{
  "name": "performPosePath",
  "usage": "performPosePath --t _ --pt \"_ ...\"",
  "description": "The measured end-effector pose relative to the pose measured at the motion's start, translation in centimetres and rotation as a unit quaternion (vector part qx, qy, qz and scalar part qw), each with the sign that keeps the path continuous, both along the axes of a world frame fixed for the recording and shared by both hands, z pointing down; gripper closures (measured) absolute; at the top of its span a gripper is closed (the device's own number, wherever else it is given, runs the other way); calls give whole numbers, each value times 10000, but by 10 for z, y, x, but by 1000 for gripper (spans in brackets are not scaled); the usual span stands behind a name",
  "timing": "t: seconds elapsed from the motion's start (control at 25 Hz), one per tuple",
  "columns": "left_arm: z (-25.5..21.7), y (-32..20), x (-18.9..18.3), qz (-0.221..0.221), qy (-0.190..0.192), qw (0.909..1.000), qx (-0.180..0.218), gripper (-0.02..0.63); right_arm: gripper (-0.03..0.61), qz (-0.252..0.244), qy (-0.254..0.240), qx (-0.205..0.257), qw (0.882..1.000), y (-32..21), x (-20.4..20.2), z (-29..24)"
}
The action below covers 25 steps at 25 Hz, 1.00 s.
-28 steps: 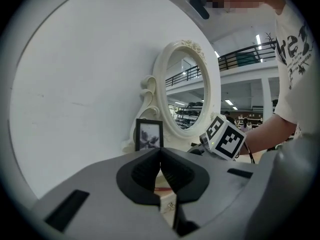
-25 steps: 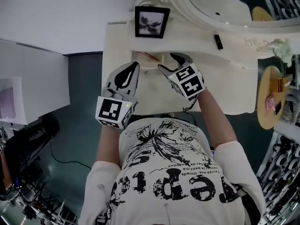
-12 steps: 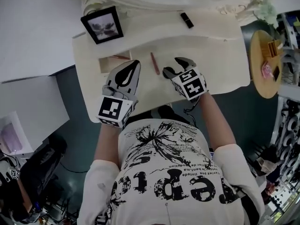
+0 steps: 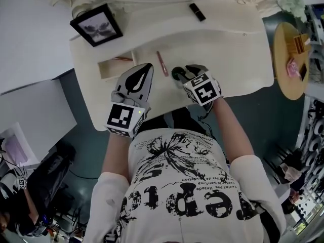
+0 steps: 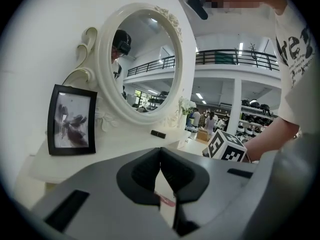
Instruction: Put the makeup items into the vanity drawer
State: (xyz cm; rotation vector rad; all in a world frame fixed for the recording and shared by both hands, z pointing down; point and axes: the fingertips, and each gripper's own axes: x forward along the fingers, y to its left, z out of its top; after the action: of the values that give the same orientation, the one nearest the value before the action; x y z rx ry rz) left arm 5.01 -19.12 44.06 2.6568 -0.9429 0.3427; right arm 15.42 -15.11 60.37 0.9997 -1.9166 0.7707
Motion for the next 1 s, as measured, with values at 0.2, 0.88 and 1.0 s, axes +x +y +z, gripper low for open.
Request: performPosePath --t 0.2,0.88,1.0 --pt "6 4 -4 -61 -52 10000 -44 600 481 96 -229 -193 9995 3 -4 6" --pt "-24 8 -26 -315 75 9988 371 600 549 -189 -126 515 9984 -31 -14 -57" --pt "-36 12 -43 -413 67 9981 452 600 549 -312 -132 666 9972 -35 -33 -76"
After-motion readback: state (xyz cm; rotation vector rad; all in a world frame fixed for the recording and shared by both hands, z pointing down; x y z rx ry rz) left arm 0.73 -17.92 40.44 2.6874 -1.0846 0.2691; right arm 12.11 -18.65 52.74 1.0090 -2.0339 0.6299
